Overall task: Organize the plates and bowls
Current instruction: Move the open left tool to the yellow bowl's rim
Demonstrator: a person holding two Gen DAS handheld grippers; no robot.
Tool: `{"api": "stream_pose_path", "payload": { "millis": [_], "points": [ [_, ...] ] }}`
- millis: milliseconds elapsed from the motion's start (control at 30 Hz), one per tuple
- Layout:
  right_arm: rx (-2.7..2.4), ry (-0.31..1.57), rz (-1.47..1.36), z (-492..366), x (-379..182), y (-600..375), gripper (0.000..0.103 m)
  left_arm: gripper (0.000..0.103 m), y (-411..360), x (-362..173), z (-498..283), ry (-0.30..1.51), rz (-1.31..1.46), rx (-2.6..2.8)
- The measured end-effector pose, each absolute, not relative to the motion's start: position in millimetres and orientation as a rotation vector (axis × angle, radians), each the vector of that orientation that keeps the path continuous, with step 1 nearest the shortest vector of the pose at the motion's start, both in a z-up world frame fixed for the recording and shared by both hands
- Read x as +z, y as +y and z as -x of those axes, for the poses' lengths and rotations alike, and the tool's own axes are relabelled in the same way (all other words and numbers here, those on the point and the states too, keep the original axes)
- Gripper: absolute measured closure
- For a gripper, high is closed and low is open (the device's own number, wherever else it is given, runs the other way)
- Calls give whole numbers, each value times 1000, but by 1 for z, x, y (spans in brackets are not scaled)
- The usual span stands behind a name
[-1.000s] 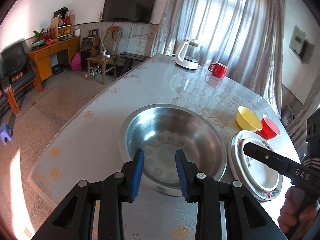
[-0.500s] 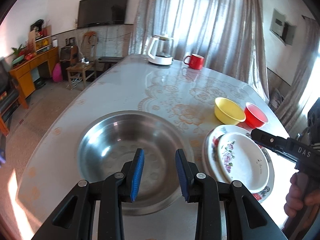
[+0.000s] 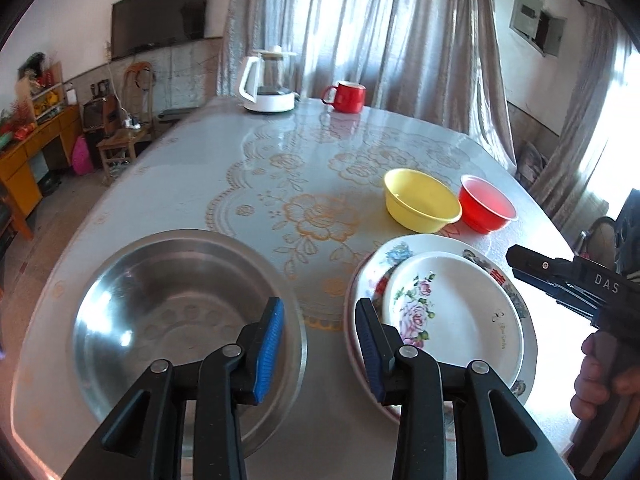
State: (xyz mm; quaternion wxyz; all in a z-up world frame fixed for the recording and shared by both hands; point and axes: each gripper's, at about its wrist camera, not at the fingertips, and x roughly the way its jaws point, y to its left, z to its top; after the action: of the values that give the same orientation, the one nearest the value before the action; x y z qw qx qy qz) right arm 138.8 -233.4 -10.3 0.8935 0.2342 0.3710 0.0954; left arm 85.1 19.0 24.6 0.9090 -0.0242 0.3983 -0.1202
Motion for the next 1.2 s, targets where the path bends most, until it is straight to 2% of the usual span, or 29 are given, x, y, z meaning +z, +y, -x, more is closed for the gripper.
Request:
{"api": "stream_pose_path", "payload": {
  "millis": [100, 200, 600, 967, 1200],
  "points": [
    [179, 784, -511, -145, -15, -241, 61, 53, 12, 23, -94, 837, 57, -265],
    [168, 800, -542, -150, -21, -246, 61, 51, 4, 26, -102, 843, 55, -290],
    [148, 791, -525, -188, -21, -256, 61, 53, -24, 34, -152, 884, 78, -328],
    [138, 853, -561, -237, -30, -263, 61, 61, -53, 20, -212, 957, 154, -365],
    [97, 894, -546, -261, -41, -269, 72, 62, -75, 9, -245, 992, 186, -383]
  ]
}}
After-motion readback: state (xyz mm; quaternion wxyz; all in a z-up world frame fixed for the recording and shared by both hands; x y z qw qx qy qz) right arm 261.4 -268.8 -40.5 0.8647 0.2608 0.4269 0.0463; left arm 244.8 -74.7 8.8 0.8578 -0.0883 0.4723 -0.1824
